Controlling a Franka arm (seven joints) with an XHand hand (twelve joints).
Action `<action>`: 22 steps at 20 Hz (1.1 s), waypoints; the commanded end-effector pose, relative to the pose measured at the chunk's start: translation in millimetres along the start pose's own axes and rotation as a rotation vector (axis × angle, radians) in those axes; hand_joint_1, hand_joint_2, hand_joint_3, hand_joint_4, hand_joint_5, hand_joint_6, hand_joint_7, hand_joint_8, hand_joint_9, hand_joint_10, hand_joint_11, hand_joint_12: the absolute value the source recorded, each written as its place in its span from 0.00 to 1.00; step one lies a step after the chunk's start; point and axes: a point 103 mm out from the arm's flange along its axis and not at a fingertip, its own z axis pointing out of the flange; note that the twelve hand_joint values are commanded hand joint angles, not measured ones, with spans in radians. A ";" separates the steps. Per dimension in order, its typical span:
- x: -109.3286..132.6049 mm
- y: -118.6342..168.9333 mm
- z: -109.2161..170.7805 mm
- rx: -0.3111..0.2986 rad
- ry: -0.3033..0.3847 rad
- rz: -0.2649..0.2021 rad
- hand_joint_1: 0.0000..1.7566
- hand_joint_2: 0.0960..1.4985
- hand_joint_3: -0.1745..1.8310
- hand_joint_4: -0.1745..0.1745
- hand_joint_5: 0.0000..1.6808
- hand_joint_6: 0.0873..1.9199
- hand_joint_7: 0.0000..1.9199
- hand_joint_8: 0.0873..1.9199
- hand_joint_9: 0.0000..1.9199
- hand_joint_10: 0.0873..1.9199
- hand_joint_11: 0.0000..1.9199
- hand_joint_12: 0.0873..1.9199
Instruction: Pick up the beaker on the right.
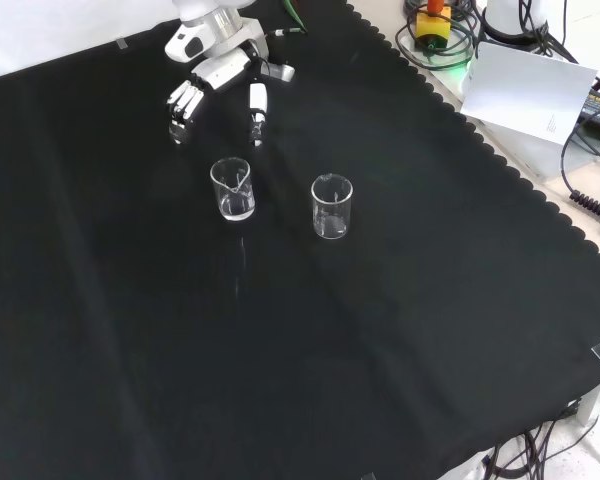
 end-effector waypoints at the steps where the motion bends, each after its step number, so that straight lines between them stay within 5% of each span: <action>1: -2.9 -3.1 13.8 -0.025 0.075 -0.034 0.47 0.43 0.16 0.25 0.21 0.00 0.11 0.37 0.21 0.34 0.06 0.72; 22: -12.6 21.5 61.8 -0.067 0.293 -0.166 0.49 0.31 0.33 0.26 0.30 0.00 0.20 0.38 0.28 0.31 0.09 0.71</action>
